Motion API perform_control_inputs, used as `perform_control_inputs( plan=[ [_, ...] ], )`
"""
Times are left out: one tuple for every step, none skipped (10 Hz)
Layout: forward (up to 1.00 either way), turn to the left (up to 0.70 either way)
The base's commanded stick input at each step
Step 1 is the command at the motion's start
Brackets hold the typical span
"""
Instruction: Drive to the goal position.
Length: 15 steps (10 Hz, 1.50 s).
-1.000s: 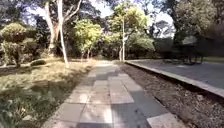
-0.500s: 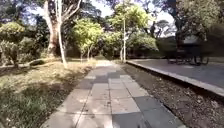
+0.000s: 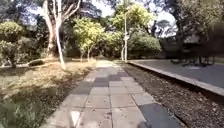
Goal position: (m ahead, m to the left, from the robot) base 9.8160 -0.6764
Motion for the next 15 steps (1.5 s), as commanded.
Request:
perform_control_inputs(
  plan=[
    [0.5,0.0],
    [0.5,-0.09],
    [0.5,-0.19],
    [0.5,-0.31],
    [0.5,-0.42],
    [0.5,-0.5],
    [0.5,0.0],
    [0.5,0.0],
    [0.5,0.0],
    [0.5,0.0],
    [0.5,0.0],
    [0.5,0.0],
    [0.5,0.0],
    [0.5,0.0],
    [0.5,0.0]
  ],
)
